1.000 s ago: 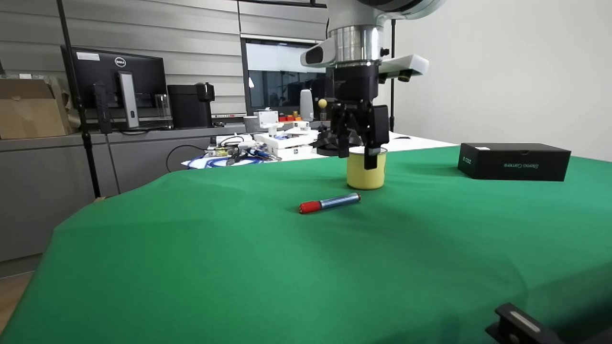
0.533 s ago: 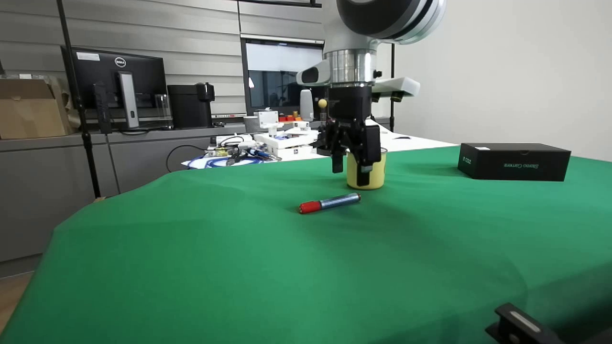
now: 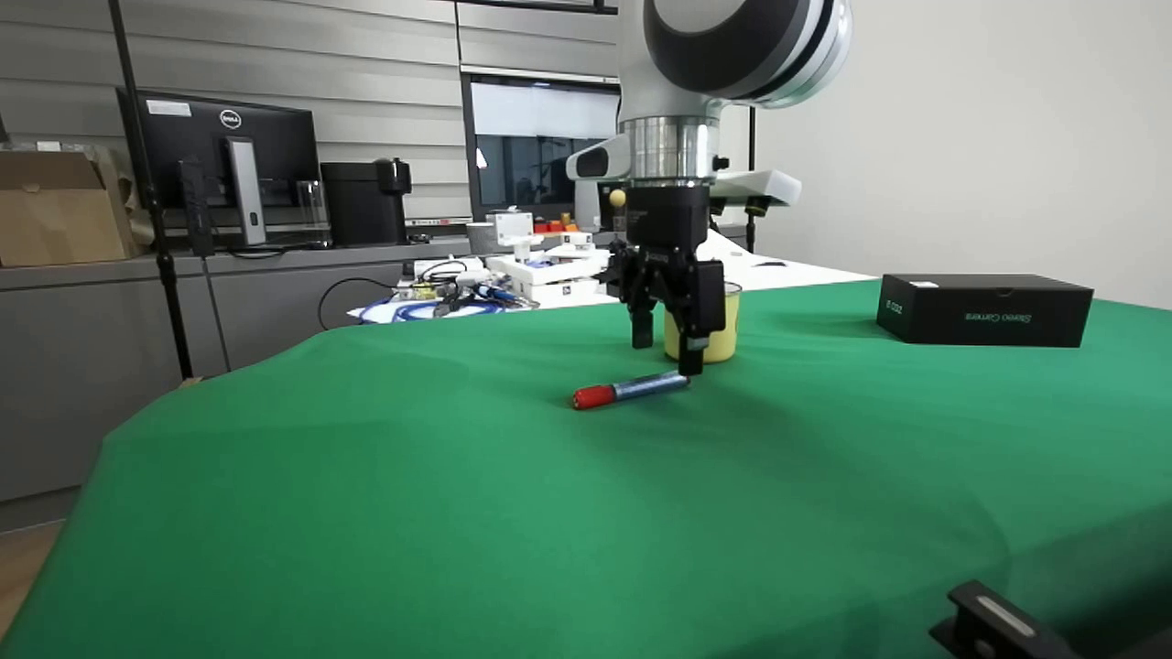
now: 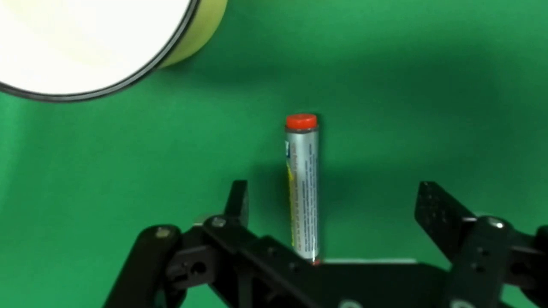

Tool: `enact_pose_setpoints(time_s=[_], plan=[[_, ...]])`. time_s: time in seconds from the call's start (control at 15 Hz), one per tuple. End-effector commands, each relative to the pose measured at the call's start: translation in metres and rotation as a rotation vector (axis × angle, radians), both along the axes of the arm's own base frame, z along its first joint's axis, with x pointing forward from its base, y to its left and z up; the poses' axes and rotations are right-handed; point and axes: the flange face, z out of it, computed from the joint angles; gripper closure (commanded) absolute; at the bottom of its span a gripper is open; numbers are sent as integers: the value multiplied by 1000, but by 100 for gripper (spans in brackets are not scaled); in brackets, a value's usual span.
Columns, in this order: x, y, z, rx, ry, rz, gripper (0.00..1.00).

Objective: Put the red marker inside the yellow mug

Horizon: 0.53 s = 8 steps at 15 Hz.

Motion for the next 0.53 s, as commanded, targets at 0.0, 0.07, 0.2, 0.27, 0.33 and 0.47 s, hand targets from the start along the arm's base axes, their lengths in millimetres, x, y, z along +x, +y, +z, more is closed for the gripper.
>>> enact_pose_setpoints(time_s=[0.0, 0.07, 0.2, 0.27, 0.33, 0.47], plan=[[5, -3, -10, 19, 11, -7, 0], [4, -4, -13, 15, 10, -10, 0], [2, -4, -20, 15, 21, -10, 0], [1, -4, -23, 13, 19, -11, 21], [1, -3, -26, 11, 20, -7, 26], [0, -1, -28, 10, 23, -6, 40]])
